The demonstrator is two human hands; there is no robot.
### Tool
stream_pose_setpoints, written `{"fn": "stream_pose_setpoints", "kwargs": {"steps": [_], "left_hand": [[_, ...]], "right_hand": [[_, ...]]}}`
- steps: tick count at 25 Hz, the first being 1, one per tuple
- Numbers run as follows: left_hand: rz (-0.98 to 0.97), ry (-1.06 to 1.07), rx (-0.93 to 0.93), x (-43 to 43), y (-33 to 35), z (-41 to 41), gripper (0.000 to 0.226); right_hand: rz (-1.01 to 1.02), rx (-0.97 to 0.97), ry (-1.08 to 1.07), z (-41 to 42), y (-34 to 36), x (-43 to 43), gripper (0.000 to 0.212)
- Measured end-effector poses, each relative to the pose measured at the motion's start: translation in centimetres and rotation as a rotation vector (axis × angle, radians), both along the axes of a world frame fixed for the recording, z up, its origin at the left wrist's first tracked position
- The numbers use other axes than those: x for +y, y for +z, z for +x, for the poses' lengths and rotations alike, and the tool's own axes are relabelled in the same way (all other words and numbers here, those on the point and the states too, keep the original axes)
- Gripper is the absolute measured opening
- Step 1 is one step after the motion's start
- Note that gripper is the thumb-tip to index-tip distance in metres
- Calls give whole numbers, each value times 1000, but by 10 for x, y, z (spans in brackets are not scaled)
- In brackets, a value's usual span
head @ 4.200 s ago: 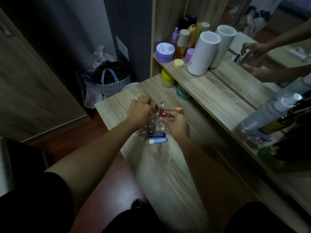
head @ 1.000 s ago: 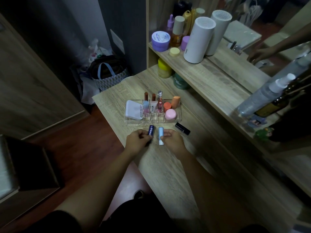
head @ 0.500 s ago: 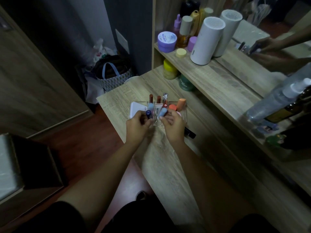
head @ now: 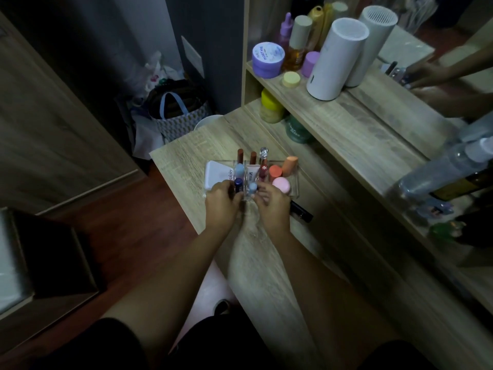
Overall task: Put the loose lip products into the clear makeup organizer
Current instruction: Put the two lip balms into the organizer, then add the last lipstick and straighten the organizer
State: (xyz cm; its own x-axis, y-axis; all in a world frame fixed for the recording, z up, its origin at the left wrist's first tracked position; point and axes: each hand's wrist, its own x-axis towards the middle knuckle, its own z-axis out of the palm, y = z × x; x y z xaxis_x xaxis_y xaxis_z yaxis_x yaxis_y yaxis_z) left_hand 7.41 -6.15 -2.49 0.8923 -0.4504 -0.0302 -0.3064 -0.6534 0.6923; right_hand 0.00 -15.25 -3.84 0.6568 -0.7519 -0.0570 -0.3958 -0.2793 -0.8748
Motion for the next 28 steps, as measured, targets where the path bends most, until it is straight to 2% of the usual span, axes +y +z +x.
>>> {"fn": "stream_pose_setpoints", "kwargs": {"steps": [5,8,12,15,18,20,22,25,28], "left_hand": [[22,-26,16,4,-4,2,16],[-35,26,45,9,-5,1,21],[-184,86,13,19,-6,-31,15],[-56,-219,-84,29,-18,-53,23],[148,-571,-217,37,-33,-54,46],[220,-692,-267,40,-40,-49,55],[279,-762,-296,43,-45,-43,61],[345,-835,-320,49,-53,-34,66],[340,-861,-323,51,-55,-32,67]], "right_hand": [[14,13,32,5,1,-1,34],[27,32,52,3,3,-3,36],[-143,120,-76,-21,4,-6,27],[-324,366,-135,-46,-2,-15,30],[-300,445,-60,-62,-7,-24,35],[-332,404,-19,-67,-7,-25,33],[-322,264,-11,-63,0,-25,32],[-107,-8,-11,-44,17,-26,37],[88,-125,-40,-28,27,-29,36]]}}
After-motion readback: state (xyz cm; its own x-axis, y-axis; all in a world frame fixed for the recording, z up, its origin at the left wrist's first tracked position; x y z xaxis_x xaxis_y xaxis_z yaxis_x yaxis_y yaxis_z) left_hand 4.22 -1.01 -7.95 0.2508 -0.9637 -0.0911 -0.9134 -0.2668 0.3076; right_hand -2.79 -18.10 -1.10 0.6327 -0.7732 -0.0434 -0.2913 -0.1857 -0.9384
